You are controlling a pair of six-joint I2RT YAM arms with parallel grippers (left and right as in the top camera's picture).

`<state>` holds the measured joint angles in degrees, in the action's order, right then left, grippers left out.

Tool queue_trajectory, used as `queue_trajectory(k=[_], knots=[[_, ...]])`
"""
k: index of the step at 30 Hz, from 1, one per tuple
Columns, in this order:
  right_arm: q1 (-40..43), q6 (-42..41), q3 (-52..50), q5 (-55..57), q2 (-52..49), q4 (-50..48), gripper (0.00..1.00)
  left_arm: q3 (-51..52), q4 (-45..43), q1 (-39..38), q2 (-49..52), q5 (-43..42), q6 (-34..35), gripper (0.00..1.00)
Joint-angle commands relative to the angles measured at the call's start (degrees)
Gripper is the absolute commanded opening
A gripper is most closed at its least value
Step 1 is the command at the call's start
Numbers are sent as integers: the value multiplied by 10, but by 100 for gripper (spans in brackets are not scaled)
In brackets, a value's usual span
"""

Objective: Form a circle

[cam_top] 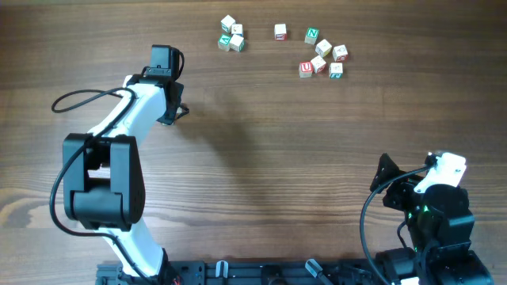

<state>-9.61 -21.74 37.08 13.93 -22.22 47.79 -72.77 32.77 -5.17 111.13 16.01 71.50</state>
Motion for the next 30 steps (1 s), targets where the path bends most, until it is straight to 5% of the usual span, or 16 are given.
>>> queue_trajectory(k=[1,30], knots=[[-1,6,-2,-3,-2,-1,100,-2,0,3,13,1,10,4],[-1,6,-2,-3,-2,-1,100,-2,-1,2,-27,2,9,4]])
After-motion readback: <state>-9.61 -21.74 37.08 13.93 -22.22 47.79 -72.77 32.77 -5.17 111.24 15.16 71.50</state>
